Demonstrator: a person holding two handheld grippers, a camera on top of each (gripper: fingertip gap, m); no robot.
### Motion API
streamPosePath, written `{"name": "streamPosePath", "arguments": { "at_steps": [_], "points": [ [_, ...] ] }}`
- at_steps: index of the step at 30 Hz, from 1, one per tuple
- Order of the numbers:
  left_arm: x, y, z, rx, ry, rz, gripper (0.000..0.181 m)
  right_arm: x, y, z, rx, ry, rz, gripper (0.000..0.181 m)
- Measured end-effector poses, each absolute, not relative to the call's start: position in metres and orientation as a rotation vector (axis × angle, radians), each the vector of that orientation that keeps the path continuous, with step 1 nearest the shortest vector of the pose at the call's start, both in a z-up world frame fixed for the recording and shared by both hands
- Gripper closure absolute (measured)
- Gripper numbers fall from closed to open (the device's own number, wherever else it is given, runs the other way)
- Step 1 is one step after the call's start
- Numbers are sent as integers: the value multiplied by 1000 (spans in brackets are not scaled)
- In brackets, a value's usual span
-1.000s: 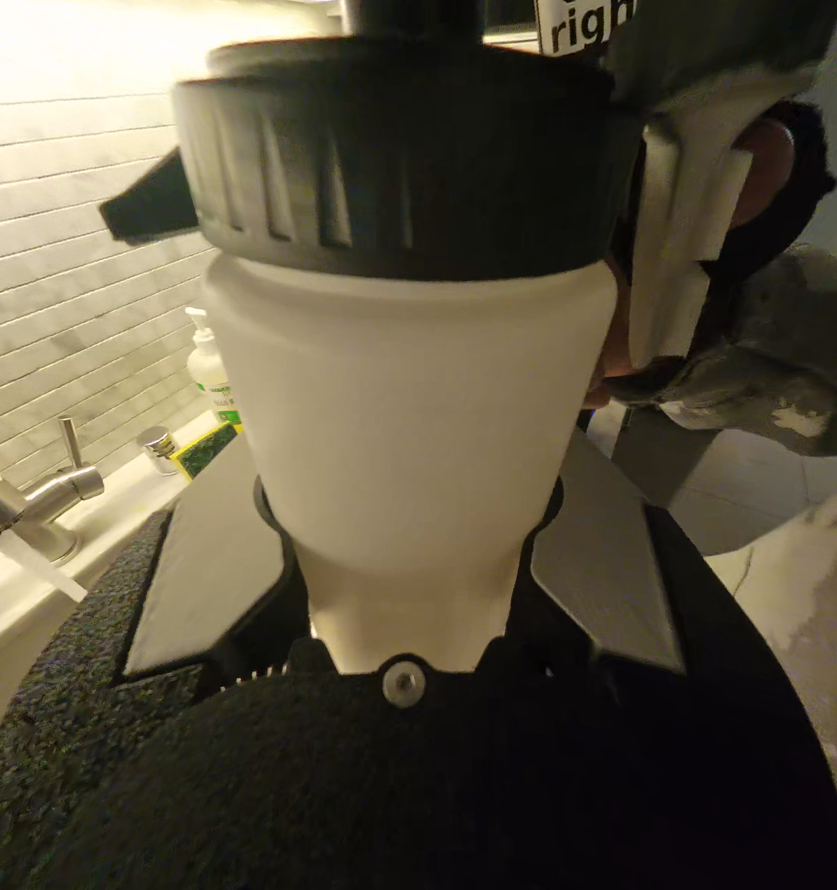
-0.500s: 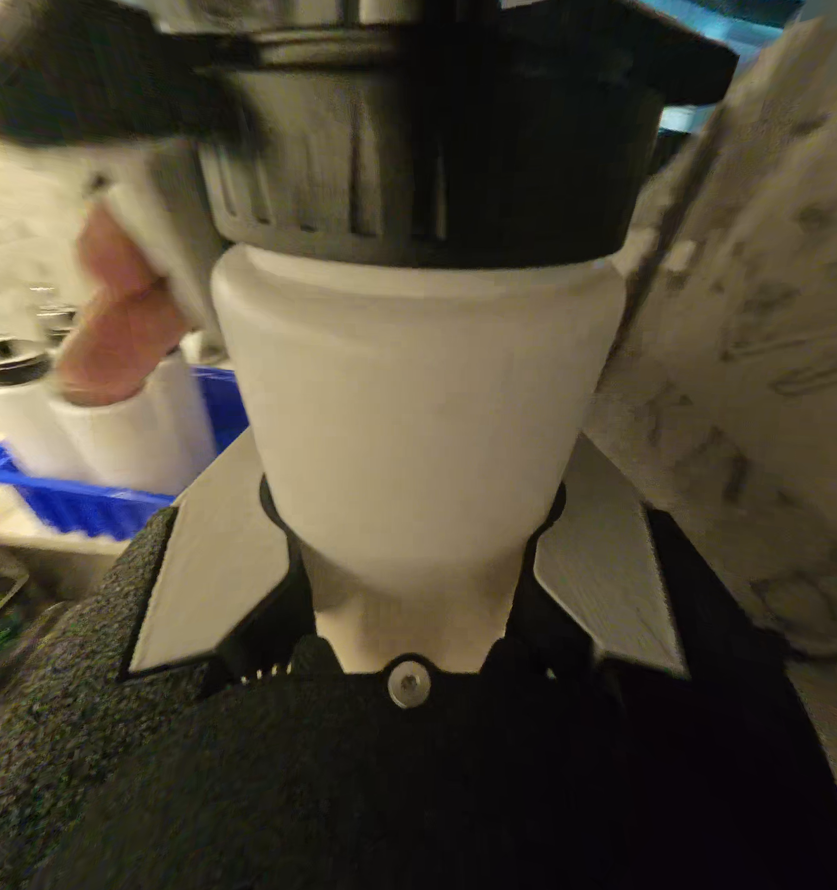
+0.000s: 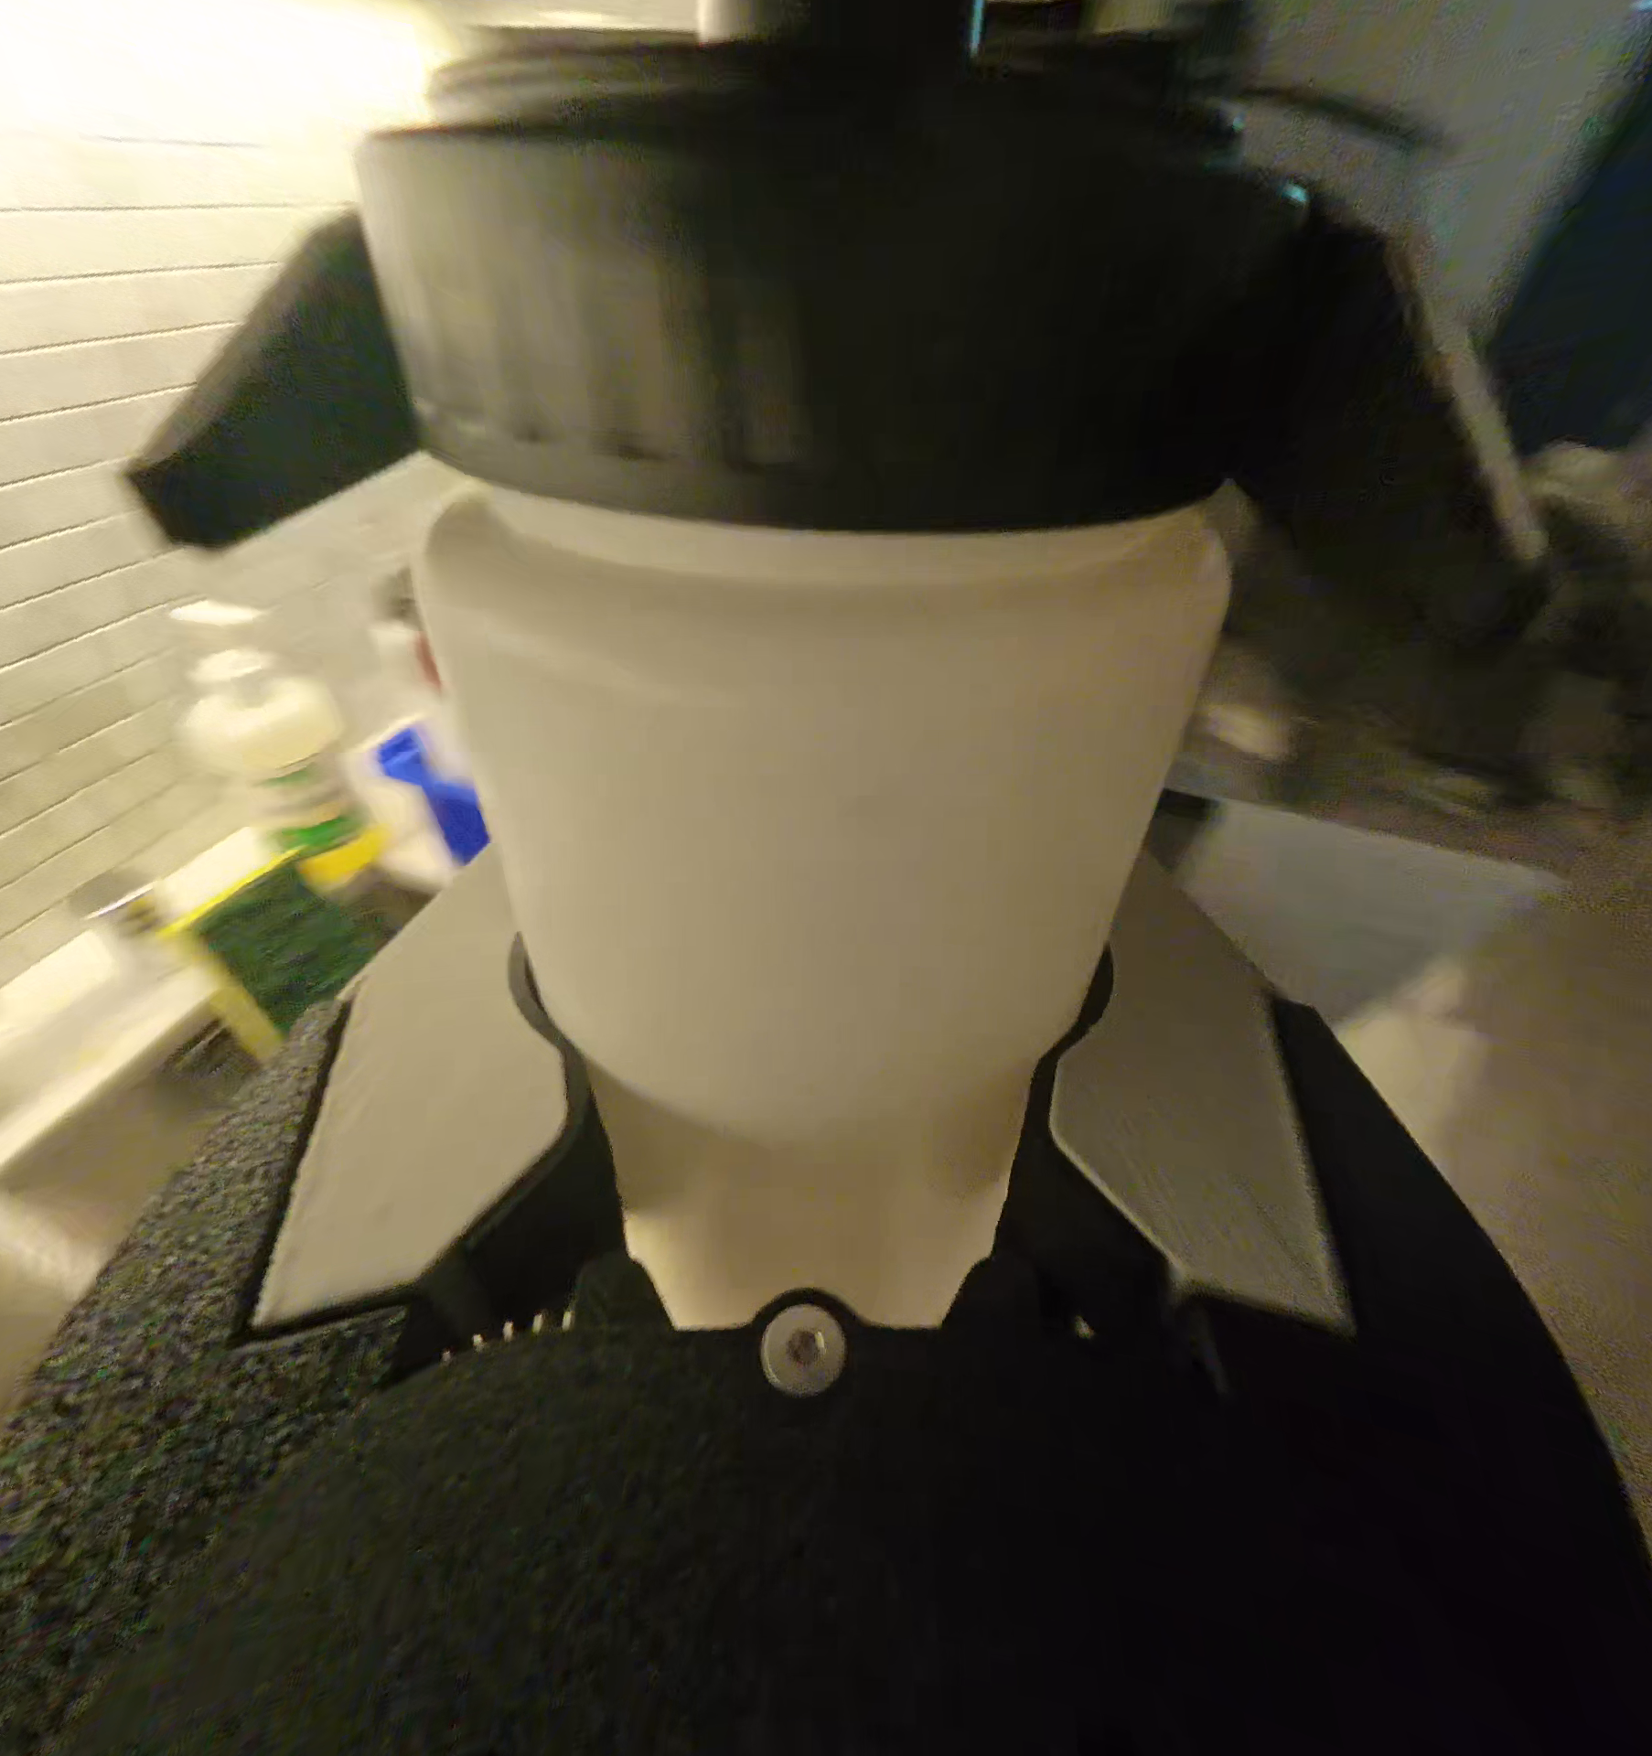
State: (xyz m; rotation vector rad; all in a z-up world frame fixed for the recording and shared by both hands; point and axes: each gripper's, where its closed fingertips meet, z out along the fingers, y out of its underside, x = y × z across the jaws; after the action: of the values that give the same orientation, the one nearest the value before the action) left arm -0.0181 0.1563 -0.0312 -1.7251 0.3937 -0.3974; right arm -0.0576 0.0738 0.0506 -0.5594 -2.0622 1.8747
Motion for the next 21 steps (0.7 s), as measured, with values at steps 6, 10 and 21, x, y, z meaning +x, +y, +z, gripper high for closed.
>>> {"name": "streamPosePath", "arguments": {
  "at_steps": [6,10,21],
  "points": [
    [-43,132,-19,-1695,387,-493,76,-97,63,66,-695,-2051,1938,90],
    [-108,128,-24,-1738,208,-241,76,-141,72,64,-1064,-1574,1588,84],
    [-83,60,-13,-1599,633,-572,77,-134,-9,65,-464,-2218,1942,104]
  ]
}}
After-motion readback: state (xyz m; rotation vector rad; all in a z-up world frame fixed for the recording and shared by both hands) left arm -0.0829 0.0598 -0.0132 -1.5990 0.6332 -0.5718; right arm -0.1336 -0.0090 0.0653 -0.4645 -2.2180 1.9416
